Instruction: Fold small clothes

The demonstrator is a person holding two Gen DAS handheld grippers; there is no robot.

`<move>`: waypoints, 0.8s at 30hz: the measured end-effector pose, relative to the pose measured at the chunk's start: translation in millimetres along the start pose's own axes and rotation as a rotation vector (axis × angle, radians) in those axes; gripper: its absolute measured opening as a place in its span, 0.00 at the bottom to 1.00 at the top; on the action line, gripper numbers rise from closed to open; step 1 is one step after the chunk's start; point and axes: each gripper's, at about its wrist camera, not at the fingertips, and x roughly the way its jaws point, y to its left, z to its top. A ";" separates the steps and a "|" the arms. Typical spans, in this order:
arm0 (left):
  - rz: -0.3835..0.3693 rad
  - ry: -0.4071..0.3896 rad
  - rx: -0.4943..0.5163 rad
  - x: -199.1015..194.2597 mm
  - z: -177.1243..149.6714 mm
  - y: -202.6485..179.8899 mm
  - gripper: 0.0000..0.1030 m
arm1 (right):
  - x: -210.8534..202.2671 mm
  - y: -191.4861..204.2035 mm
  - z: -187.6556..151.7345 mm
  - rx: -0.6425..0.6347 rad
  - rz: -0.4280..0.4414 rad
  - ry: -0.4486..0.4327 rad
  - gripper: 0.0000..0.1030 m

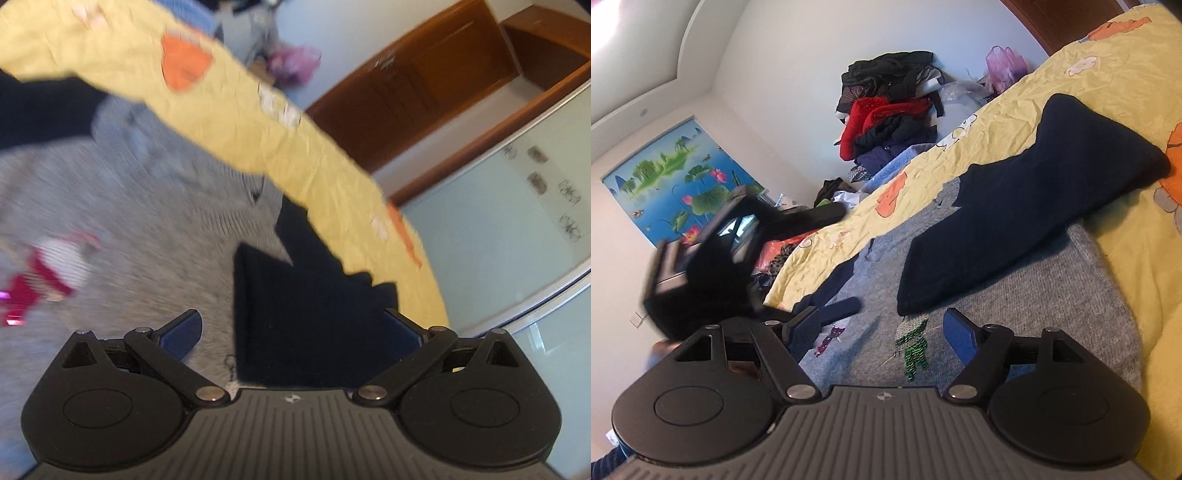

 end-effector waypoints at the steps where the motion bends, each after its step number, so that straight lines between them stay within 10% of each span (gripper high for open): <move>1: 0.010 0.026 -0.001 11.5 -0.7 -0.2 0.90 | -0.7 -0.7 0.4 0.006 0.003 0.000 0.74; 5: 0.096 0.023 0.072 31.0 -5.2 -8.2 0.25 | -0.6 -2.7 1.1 0.030 0.015 0.008 0.74; 7: 0.129 0.021 0.084 35.1 -6.4 -7.5 0.13 | 0.2 -2.5 0.8 0.031 0.018 0.014 0.74; 15: 0.242 -0.095 0.313 0.7 -0.2 -36.1 0.07 | 1.9 -2.0 1.2 0.027 0.019 0.020 0.74; 24: 0.402 -0.165 0.273 -50.9 17.4 22.1 0.07 | 4.1 -2.3 2.2 0.025 0.017 0.023 0.76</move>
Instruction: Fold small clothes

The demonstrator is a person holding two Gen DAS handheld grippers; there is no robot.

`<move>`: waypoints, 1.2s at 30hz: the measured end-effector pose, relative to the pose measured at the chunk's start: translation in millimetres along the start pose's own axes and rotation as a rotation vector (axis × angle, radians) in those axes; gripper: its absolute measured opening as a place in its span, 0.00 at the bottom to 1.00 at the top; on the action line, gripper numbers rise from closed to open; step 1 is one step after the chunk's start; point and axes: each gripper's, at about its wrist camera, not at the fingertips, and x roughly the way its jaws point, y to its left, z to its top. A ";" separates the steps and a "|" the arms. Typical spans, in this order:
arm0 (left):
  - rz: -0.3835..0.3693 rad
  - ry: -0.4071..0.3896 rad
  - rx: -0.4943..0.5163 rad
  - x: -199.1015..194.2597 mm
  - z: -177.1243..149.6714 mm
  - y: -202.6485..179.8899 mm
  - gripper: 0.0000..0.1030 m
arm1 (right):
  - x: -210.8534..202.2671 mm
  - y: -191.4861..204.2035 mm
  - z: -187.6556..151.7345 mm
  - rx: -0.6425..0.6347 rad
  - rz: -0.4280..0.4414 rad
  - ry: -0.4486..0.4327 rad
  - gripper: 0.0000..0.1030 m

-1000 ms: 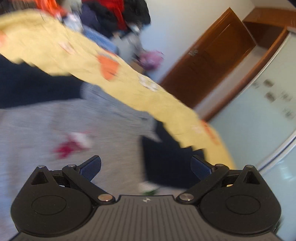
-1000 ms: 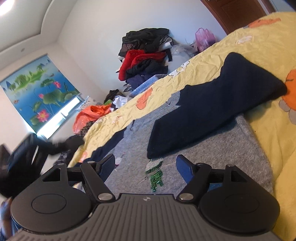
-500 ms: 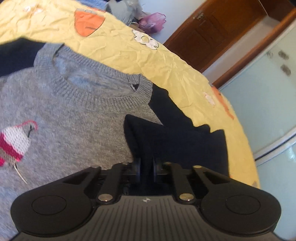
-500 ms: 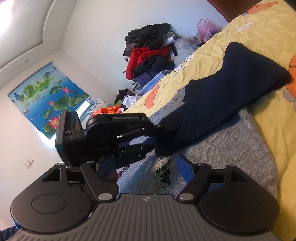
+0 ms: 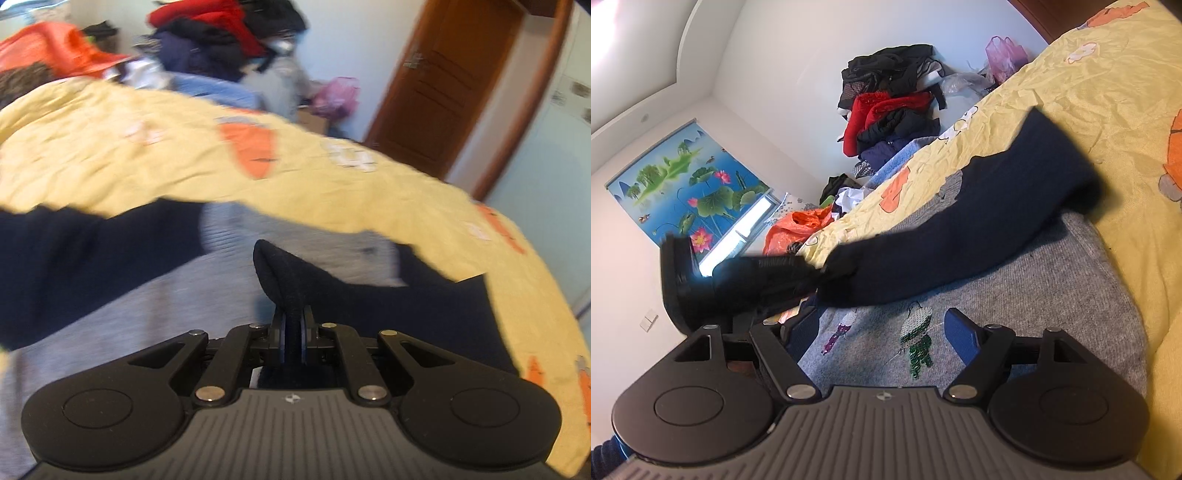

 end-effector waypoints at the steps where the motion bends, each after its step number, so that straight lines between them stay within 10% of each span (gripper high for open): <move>1: 0.025 -0.002 -0.006 -0.9 -2.6 8.9 0.07 | 0.1 0.1 0.0 0.001 0.001 0.001 0.76; 17: 0.052 -0.035 -0.047 -19.1 -19.1 54.5 0.20 | -0.3 -6.6 0.5 0.049 0.010 0.007 0.78; 22: 0.095 -0.250 -0.326 -78.0 -27.6 134.9 0.95 | 0.2 -4.8 -0.5 0.041 0.012 0.015 0.79; 29: 0.167 -0.418 -0.939 -127.3 -53.0 300.9 0.94 | 0.6 -3.3 -1.2 0.039 0.008 0.015 0.80; 36: 0.166 -0.524 -1.016 -131.4 -42.8 360.8 0.93 | 2.6 -2.2 -2.3 0.029 -0.005 0.012 0.80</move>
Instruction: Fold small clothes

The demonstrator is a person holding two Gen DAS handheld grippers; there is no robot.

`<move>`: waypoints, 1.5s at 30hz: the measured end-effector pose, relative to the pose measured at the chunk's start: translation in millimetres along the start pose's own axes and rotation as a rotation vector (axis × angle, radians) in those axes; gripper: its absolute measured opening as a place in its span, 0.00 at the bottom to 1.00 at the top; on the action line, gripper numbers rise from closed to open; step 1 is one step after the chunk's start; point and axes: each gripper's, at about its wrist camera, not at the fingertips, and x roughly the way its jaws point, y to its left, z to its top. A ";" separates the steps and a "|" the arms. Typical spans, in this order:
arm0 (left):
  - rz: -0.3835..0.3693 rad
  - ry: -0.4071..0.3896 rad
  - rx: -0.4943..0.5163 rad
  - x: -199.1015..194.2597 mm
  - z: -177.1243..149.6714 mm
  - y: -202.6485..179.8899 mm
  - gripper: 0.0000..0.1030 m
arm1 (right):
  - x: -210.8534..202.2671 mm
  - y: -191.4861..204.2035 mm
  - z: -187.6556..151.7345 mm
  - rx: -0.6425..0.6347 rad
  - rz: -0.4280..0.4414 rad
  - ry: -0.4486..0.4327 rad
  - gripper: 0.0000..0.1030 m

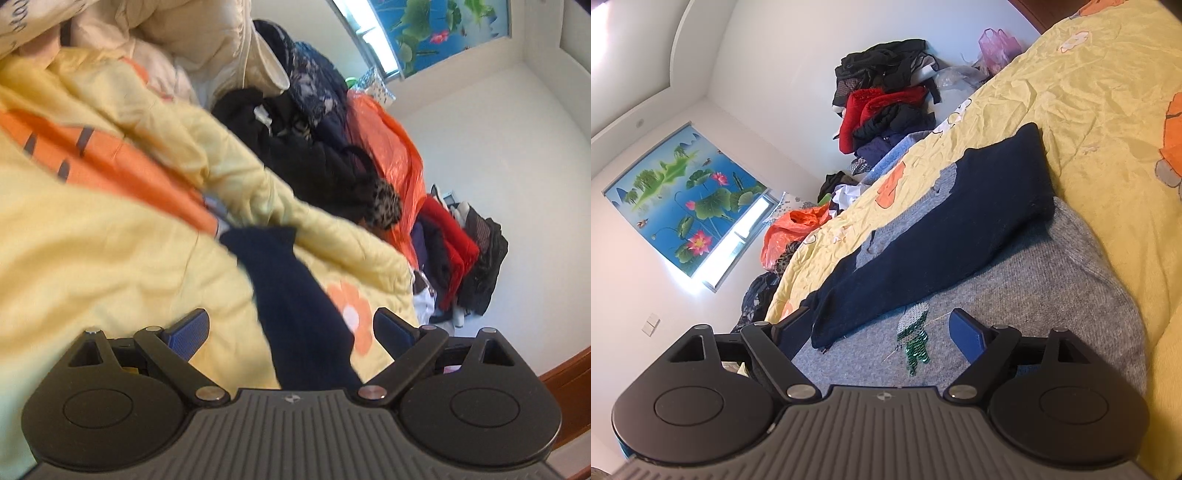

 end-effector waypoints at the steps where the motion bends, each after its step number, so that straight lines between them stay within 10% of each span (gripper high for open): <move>1: -0.004 -0.003 0.001 5.8 4.7 -1.2 0.91 | 0.3 0.4 -0.1 -0.001 -0.002 -0.001 0.81; 7: -0.035 0.057 -0.054 41.5 28.1 9.5 0.84 | 2.6 1.9 -0.4 -0.017 -0.012 0.000 0.82; 14: 0.019 0.094 0.057 63.0 27.7 8.6 0.15 | 4.4 1.6 0.5 -0.029 -0.012 0.001 0.84; 20: 0.114 -0.060 0.358 41.5 13.1 -44.2 0.06 | 5.0 0.7 1.7 -0.031 -0.006 0.004 0.85; 25: -0.044 -0.152 0.893 -14.1 -91.2 -141.3 0.05 | 4.7 0.2 2.0 -0.030 0.002 0.007 0.86; 31: -0.327 0.161 1.115 -53.5 -261.1 -174.1 0.05 | 3.6 0.3 1.1 -0.031 0.012 0.014 0.87; 37: -0.265 0.309 1.075 -46.7 -306.5 -145.1 0.05 | 3.6 2.4 -0.2 -0.047 0.006 0.028 0.88; 45: -0.301 0.317 0.641 -67.7 -205.0 -91.9 0.11 | 9.5 13.8 -5.5 -0.118 -0.038 0.057 0.91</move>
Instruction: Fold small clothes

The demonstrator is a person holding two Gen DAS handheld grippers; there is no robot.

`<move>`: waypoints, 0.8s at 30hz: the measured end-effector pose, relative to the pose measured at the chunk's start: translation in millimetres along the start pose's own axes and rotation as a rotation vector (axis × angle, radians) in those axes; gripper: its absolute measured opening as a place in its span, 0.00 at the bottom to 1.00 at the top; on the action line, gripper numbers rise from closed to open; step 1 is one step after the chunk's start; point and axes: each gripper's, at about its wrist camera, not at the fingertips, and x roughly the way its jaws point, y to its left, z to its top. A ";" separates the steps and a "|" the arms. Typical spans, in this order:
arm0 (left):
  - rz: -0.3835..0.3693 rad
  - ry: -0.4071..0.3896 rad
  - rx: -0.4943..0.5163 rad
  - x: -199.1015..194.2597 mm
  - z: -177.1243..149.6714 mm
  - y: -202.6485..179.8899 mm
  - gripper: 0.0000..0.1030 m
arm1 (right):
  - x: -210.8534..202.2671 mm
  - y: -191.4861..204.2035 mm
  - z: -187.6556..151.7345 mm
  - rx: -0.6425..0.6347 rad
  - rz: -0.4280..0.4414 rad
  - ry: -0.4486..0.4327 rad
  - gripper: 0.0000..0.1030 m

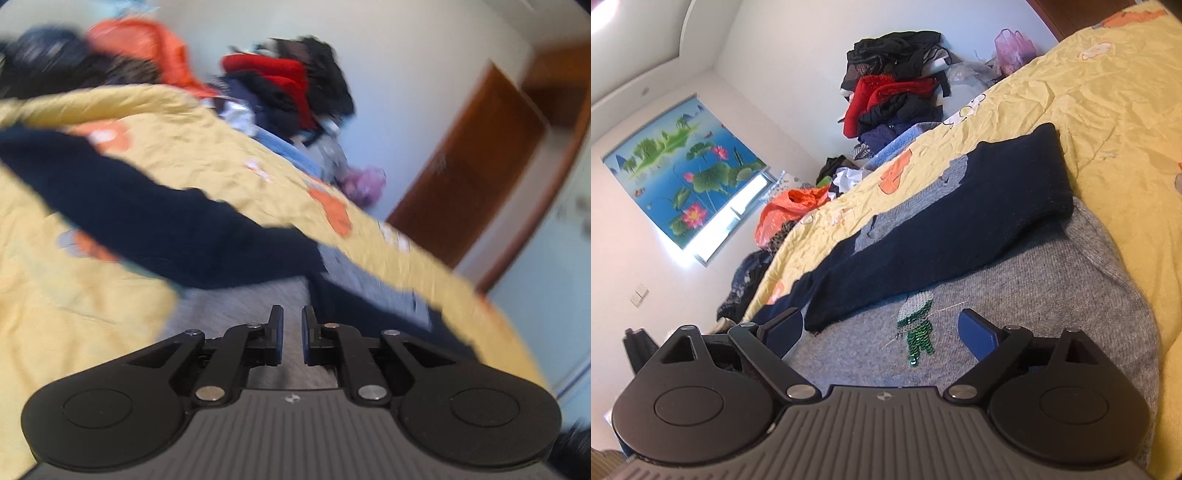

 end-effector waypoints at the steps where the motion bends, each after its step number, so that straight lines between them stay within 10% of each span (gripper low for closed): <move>1: 0.012 -0.021 -0.083 -4.5 11.6 21.0 0.19 | 1.4 2.1 -0.5 -0.015 -0.009 0.007 0.91; 4: 0.096 -0.127 -0.345 -18.9 46.2 89.2 0.80 | 3.7 6.2 -1.8 -0.044 -0.032 0.017 0.92; 9: 0.188 -0.277 -0.670 -33.8 93.4 197.5 0.86 | 3.4 6.3 -2.6 -0.041 -0.041 0.010 0.92; 16: 0.152 -0.314 -0.746 -15.1 134.3 255.7 0.74 | 7.3 9.6 -2.7 -0.065 -0.059 0.014 0.93; 20: 0.227 -0.233 -0.681 8.8 138.1 256.6 0.10 | 7.7 9.1 -2.2 -0.063 -0.058 0.013 0.93; 24: 0.376 -0.244 -0.543 17.4 135.7 242.9 0.06 | 7.5 9.3 -2.4 -0.062 -0.056 0.013 0.93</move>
